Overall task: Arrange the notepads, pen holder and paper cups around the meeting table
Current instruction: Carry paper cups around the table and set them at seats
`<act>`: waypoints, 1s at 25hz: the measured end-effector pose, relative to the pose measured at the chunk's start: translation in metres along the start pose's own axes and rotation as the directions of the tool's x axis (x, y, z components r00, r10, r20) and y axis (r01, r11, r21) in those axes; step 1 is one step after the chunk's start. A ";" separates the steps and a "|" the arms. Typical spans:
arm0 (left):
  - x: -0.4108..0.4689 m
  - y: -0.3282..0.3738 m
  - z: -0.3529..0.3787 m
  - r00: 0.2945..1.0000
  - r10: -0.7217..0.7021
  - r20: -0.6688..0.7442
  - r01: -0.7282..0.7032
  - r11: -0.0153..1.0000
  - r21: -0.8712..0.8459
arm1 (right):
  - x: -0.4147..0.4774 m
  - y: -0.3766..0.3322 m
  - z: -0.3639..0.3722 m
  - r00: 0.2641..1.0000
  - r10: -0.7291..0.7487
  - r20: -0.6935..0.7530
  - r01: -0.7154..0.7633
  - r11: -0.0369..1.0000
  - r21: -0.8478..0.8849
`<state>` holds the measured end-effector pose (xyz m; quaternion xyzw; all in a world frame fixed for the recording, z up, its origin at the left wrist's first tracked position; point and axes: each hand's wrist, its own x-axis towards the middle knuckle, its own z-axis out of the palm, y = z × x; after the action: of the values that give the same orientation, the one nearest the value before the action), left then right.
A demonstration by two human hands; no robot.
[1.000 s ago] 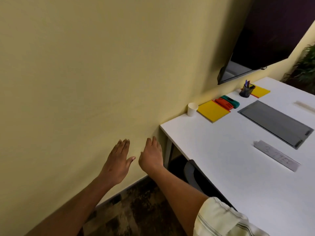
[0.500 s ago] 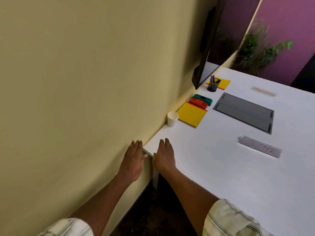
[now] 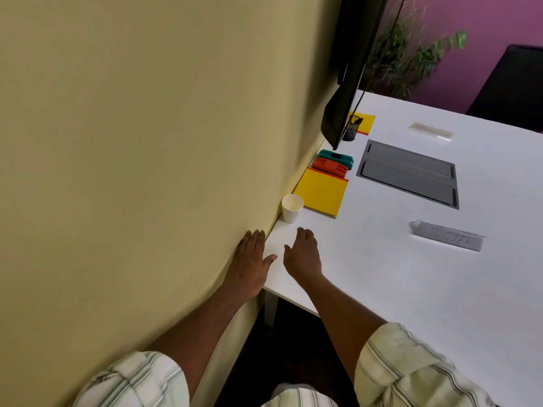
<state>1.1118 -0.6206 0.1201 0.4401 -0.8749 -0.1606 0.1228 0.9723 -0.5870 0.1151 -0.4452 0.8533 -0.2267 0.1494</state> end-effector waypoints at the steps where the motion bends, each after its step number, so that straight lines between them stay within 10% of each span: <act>1: 0.007 -0.001 0.003 1.000 -0.004 0.010 0.004 1.000 -0.013 | 0.013 0.001 0.001 1.000 0.008 -0.007 -0.008 1.000 0.006; 15: 0.072 0.007 0.046 0.968 -0.147 0.203 0.166 0.982 -0.084 | 0.159 0.032 0.042 0.991 0.017 0.133 0.002 0.989 -0.145; 25: 0.085 0.005 0.047 0.958 -0.220 0.185 0.248 0.957 -0.149 | 0.168 0.042 0.049 0.998 0.017 0.063 -0.023 0.995 0.095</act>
<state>1.0418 -0.6785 0.0849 0.5138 -0.8066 -0.2845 0.0665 0.8712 -0.7174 0.0427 -0.4358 0.8409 -0.2517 0.1990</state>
